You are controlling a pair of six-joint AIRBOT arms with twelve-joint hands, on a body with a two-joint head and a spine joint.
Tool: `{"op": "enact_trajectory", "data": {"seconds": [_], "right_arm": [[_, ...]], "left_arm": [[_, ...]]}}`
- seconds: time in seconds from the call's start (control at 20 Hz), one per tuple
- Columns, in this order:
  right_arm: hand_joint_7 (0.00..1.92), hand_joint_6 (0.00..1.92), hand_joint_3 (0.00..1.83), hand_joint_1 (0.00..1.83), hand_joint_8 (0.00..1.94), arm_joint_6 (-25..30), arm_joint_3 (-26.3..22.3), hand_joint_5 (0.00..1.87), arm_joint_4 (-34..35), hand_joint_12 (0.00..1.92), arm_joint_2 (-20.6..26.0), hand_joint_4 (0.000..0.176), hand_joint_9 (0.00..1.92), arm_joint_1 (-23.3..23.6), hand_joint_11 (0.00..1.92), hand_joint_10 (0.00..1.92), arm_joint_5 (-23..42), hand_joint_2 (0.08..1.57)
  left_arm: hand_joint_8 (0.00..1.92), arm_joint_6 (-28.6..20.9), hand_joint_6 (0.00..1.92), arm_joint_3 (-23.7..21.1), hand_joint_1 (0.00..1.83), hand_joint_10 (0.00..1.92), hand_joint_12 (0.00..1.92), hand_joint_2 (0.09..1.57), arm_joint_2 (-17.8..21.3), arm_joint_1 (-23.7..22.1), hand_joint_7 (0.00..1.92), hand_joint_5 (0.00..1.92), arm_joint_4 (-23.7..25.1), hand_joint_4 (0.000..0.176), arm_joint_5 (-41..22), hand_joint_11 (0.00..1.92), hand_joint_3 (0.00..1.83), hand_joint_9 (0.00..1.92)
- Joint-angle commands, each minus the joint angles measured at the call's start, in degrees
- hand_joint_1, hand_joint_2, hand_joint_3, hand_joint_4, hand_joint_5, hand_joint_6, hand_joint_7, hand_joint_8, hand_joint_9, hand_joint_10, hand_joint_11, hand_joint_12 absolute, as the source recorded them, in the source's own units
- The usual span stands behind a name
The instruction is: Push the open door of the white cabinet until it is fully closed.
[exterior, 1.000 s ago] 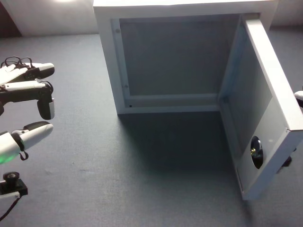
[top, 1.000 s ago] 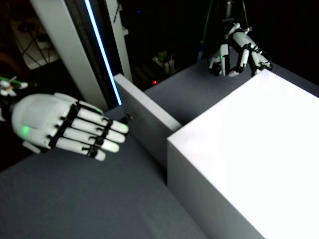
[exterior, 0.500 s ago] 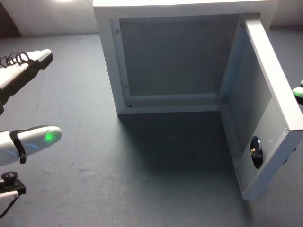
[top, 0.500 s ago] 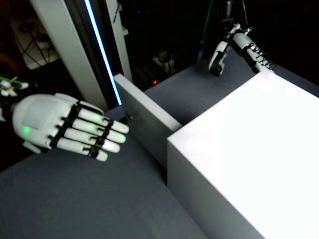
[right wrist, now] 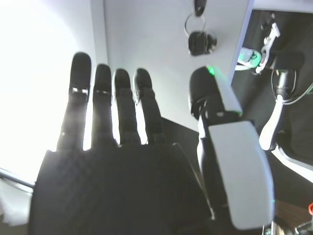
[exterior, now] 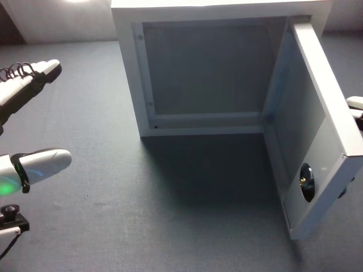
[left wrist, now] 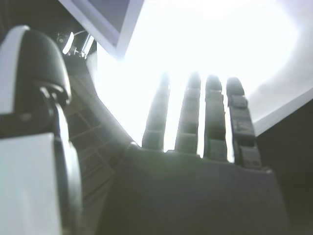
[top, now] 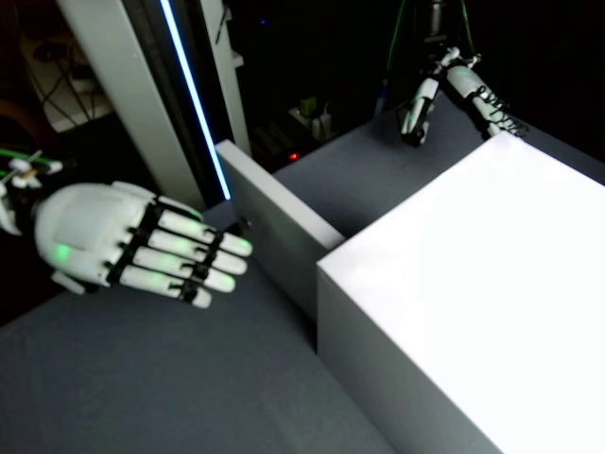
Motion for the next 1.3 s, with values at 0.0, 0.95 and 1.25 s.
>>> {"op": "enact_trajectory", "data": {"seconds": [0.0, 0.95, 1.25], "right_arm": [[0.21, 0.02, 0.00, 0.49, 0.01, 0.61, 0.25, 0.27, -0.16, 1.30, -0.33, 0.000, 0.01, 1.01, 0.00, 0.58, 6.00, 1.33], [0.18, 0.00, 0.00, 0.44, 0.00, 5.09, 5.55, 0.20, -12.43, 1.24, -8.27, 0.000, 0.00, 15.27, 0.00, 0.53, -4.48, 1.33], [0.22, 0.01, 0.00, 0.47, 0.01, 6.24, 7.95, 0.22, -15.13, 1.23, -12.19, 0.000, 0.03, 20.00, 0.00, 0.56, -7.67, 1.31]], "left_arm": [[0.00, -0.55, 0.00, 0.17, 0.32, 0.00, 0.00, 1.05, 0.29, -0.37, 0.00, 0.00, -1.22, 0.081, -7.73, 0.00, 0.01, 0.00], [0.00, -0.53, 0.00, 0.11, 0.40, 0.00, 0.00, 1.07, 0.68, -0.11, 0.00, 0.00, -2.67, 0.036, -9.65, 0.00, 0.00, 0.00], [0.00, -0.53, 0.00, -0.03, 0.45, 0.00, 0.00, 1.07, 0.64, 0.46, 0.00, 0.00, -3.31, 0.045, -10.46, 0.00, 0.01, 0.00]]}}
